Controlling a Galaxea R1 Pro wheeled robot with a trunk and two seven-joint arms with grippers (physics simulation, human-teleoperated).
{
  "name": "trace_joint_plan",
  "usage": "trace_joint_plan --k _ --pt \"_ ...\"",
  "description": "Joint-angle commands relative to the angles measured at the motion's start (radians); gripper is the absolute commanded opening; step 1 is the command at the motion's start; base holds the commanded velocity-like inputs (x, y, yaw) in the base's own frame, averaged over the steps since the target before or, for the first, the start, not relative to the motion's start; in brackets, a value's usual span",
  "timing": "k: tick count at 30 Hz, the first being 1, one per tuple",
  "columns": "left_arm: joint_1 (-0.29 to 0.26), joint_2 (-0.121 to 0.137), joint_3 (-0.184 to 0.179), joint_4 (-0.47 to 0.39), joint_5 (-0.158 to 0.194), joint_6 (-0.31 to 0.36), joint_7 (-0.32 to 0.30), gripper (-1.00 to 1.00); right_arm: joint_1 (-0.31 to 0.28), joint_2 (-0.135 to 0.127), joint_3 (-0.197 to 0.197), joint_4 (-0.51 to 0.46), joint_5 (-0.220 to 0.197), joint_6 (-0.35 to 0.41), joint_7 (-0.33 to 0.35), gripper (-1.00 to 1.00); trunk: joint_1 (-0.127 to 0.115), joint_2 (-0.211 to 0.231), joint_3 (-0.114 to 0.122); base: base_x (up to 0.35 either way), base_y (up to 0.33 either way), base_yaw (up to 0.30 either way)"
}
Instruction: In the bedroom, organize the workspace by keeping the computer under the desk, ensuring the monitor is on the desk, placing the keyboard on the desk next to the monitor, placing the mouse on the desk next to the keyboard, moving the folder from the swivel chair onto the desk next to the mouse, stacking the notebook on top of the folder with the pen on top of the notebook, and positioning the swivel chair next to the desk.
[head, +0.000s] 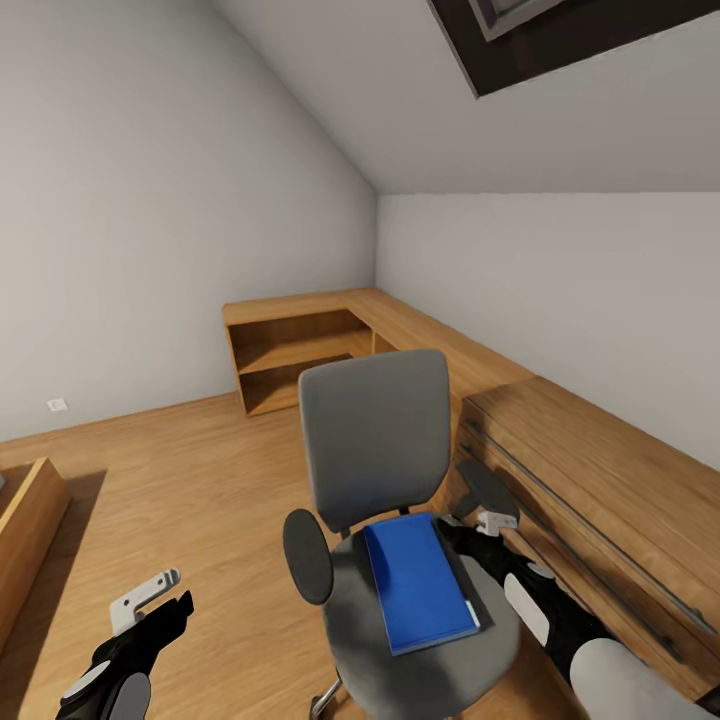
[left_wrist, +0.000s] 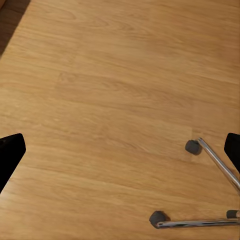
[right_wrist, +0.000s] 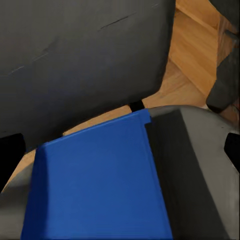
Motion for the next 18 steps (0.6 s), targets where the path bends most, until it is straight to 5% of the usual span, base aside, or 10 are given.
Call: trace_joint_plan --k 1,6,11,18 --pt "0.0 -0.002 0.001 -0.002 0.01 0.002 0.005 1.0 -0.036 -0.004 0.005 0.113 -0.016 -0.095 0.037 1.0 0.004 -0.008 -0.004 0.0 0.0 0.0" --pt "0.0 -0.005 -0.001 -0.002 0.015 0.005 0.002 1.0 -0.042 0.002 0.006 0.132 -0.028 -0.115 0.043 1.0 0.023 -0.043 -0.02 0.0 0.0 0.0" --pt "0.0 -0.009 -0.008 -0.002 0.015 0.008 0.002 1.0 -0.043 0.0 0.005 0.131 -0.111 -0.113 0.056 1.0 0.042 -0.078 -0.035 0.0 0.0 0.0" --pt "0.0 -0.009 -0.01 -0.002 0.015 0.009 0.002 1.0 -0.043 0.003 0.01 0.135 -0.116 -0.113 0.059 1.0 0.069 -0.127 -0.057 0.0 0.0 0.0"
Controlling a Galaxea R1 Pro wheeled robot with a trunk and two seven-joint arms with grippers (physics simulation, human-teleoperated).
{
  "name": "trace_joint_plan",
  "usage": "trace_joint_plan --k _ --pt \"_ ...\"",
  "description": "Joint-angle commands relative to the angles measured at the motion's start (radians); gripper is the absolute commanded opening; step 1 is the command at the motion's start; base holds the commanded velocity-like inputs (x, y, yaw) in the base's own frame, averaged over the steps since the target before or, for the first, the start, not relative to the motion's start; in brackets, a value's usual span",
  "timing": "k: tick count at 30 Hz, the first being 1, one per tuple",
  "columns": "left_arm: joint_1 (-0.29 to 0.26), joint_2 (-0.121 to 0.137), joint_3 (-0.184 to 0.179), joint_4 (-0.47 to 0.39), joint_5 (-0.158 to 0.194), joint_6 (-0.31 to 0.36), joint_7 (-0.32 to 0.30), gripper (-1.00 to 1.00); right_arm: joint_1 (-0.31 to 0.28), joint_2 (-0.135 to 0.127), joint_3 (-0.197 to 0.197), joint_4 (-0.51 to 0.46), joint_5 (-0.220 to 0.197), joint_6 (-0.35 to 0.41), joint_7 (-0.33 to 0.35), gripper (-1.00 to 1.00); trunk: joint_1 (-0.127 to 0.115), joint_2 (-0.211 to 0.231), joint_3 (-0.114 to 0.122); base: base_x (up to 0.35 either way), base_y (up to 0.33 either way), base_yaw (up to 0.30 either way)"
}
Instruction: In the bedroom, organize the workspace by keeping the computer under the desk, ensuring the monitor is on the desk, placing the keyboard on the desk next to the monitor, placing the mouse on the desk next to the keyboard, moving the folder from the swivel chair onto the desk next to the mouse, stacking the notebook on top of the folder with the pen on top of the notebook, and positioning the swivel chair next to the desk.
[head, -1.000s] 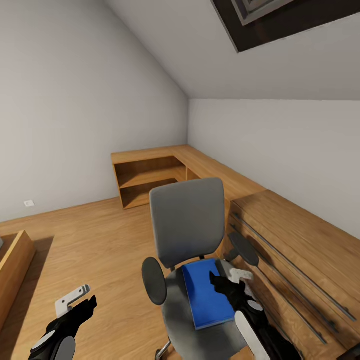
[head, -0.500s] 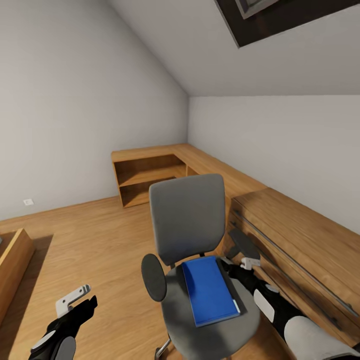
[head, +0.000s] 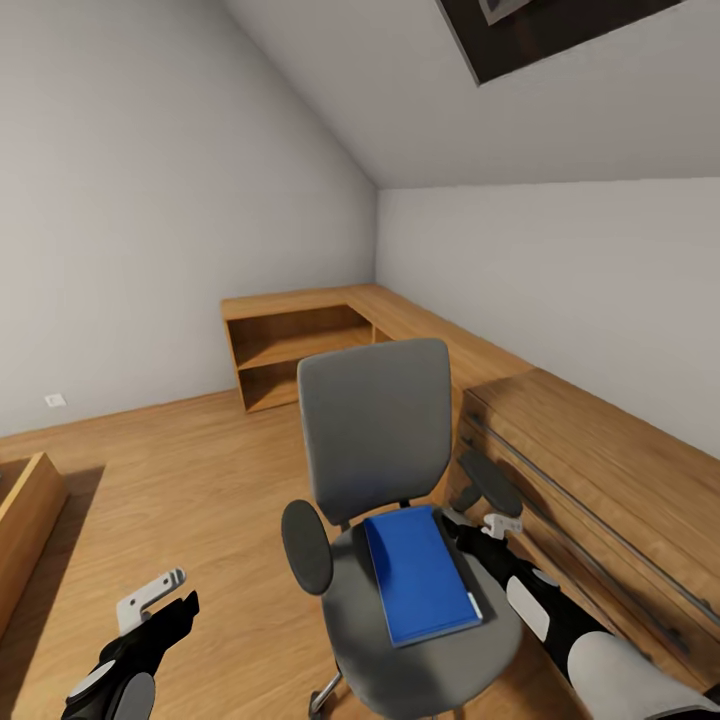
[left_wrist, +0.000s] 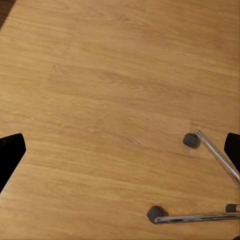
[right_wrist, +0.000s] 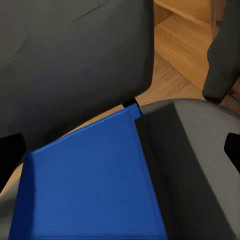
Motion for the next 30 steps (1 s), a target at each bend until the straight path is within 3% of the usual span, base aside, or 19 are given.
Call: trace_joint_plan --k 1,5,13,30 --pt "0.0 -0.001 0.001 -0.002 0.01 0.002 0.006 1.0 -0.001 -0.001 0.009 0.002 -0.011 -0.004 0.001 1.0 0.004 -0.008 -0.004 0.0 0.0 0.0" --pt "0.0 -0.001 0.001 -0.002 0.01 0.003 0.006 1.0 -0.001 -0.001 0.011 0.003 -0.011 0.015 -0.001 1.0 0.019 -0.036 -0.016 0.0 0.0 0.0" --pt "0.0 -0.001 -0.001 -0.002 0.011 0.003 0.006 1.0 -0.001 0.0 0.013 0.003 -0.003 0.173 -0.004 1.0 0.05 -0.092 -0.042 0.0 0.0 0.0" --pt "0.0 -0.001 -0.006 -0.002 0.011 0.003 0.006 1.0 -0.001 0.001 0.017 0.003 0.002 0.187 -0.004 1.0 0.115 -0.211 -0.095 0.0 0.0 0.0"
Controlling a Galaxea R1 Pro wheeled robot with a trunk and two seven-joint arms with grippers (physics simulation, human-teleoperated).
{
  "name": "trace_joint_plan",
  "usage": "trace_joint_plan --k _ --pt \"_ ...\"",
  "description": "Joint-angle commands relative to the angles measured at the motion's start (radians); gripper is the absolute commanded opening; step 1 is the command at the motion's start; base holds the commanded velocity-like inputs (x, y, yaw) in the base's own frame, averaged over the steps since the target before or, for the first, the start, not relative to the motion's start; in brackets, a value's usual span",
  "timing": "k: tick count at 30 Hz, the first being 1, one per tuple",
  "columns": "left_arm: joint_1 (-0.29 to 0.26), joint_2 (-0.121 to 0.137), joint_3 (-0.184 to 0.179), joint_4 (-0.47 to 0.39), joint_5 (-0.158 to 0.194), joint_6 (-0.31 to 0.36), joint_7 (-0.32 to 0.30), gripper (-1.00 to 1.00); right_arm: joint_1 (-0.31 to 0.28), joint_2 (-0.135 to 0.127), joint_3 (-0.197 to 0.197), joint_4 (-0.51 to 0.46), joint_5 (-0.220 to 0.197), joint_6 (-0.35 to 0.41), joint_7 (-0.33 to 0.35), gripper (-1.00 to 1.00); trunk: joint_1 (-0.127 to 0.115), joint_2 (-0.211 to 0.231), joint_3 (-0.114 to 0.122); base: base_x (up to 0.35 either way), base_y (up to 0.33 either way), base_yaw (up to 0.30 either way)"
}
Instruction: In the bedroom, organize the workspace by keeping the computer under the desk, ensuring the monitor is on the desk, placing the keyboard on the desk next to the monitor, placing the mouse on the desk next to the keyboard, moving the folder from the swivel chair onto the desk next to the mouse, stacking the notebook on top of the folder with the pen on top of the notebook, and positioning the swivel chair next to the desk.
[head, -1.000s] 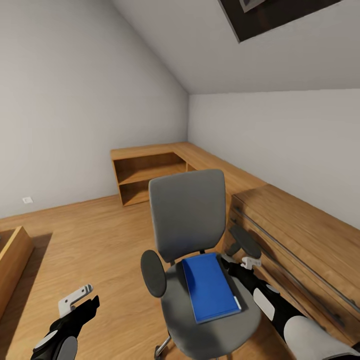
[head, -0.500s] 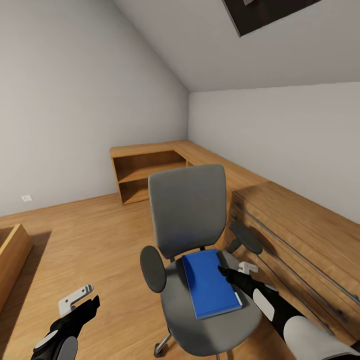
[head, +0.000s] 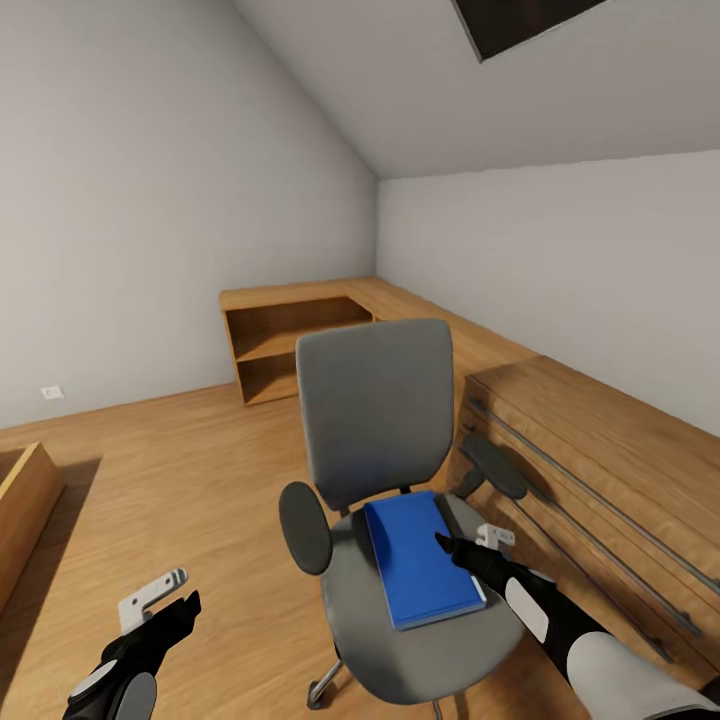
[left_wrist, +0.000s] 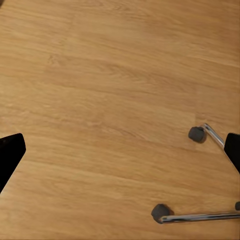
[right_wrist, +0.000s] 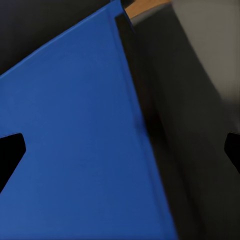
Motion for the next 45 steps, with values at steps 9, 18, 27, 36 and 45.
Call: trace_joint_plan --k 9,18,27,36,45 --pt "0.0 -0.001 0.001 -0.002 0.011 0.002 0.006 1.0 0.0 -0.002 0.004 -0.001 -0.009 0.005 0.001 1.0 0.035 -0.064 -0.029 0.0 0.0 0.0" --pt "0.0 -0.001 0.001 -0.002 0.012 0.002 0.006 1.0 0.0 -0.002 0.004 -0.002 -0.009 0.005 0.001 1.0 0.054 -0.099 -0.045 0.0 0.0 0.0" --pt "0.0 0.0 -0.016 -0.002 0.012 0.001 0.006 1.0 0.0 -0.002 0.005 -0.006 -0.008 0.002 0.0 1.0 0.054 -0.099 -0.045 0.0 0.0 0.0" --pt "0.0 0.001 -0.039 -0.002 0.012 0.001 0.006 1.0 0.0 -0.002 0.005 -0.008 -0.007 0.001 0.001 1.0 0.054 -0.099 -0.045 0.0 0.0 0.0" --pt "0.0 0.001 -0.04 -0.002 0.012 0.001 0.006 1.0 0.0 0.0 0.006 -0.008 0.0 -0.001 -0.002 1.0 0.054 -0.099 -0.045 0.0 0.0 0.0"
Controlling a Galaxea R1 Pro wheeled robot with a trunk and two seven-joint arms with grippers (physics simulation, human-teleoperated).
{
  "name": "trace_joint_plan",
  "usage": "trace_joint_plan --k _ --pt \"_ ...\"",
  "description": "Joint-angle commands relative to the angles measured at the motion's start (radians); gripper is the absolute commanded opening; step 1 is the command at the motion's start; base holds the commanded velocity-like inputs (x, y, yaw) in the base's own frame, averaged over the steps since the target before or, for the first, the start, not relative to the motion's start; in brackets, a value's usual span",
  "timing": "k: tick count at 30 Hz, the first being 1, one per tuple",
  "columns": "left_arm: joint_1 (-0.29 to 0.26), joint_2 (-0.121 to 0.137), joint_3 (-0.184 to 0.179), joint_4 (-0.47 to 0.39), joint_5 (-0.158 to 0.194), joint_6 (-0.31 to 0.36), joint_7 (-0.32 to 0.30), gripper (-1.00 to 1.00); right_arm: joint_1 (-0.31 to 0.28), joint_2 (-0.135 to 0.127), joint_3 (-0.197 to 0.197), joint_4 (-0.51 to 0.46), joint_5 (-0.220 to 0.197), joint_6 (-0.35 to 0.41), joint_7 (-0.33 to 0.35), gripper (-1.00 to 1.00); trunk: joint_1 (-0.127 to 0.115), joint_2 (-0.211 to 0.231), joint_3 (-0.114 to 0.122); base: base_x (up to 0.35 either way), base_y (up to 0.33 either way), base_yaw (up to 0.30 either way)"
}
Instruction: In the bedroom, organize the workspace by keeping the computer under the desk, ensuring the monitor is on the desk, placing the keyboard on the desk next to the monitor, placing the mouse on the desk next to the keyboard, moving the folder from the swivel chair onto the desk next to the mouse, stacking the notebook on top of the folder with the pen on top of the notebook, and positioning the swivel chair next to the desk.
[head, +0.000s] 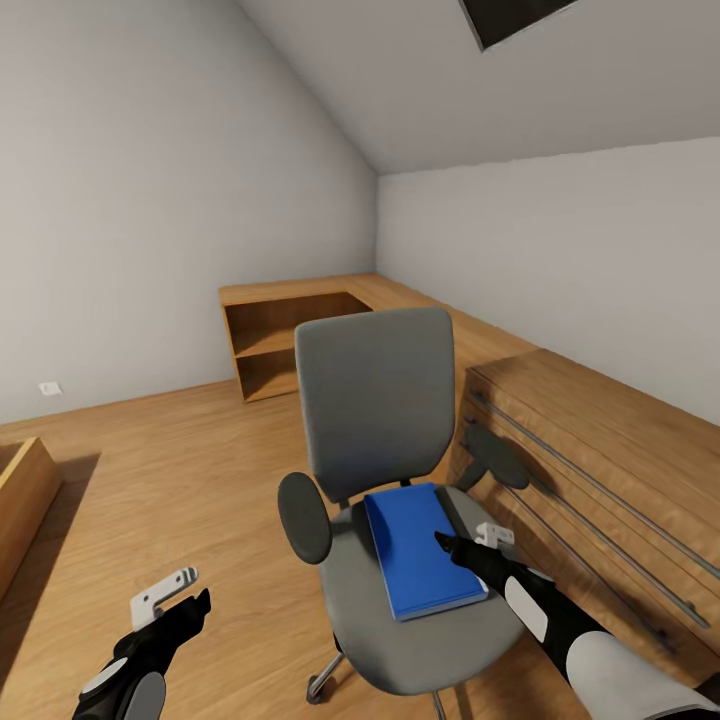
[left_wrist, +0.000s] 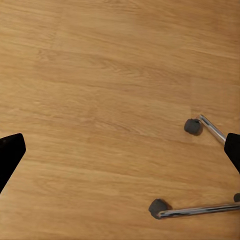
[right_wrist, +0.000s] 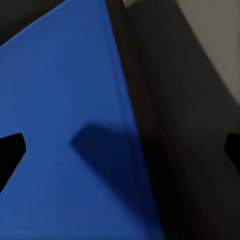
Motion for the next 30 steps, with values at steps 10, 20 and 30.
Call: trace_joint_plan --k 10,20,30 --pt "0.0 0.0 0.0 -0.002 0.011 -0.001 0.006 1.0 0.0 0.0 0.003 -0.003 0.029 0.004 -0.011 1.0 0.0 0.0 -0.001 0.069 0.0 0.0" --pt "0.0 0.0 0.001 -0.002 0.011 0.001 0.006 1.0 0.0 0.009 0.003 -0.003 0.034 0.003 -0.012 1.0 0.0 0.0 -0.001 0.081 0.0 0.0" --pt "0.0 -0.001 0.001 -0.002 0.011 0.001 0.006 1.0 0.0 0.023 0.003 -0.003 0.035 0.003 -0.014 1.0 0.0 0.0 -0.001 0.002 0.0 0.0"
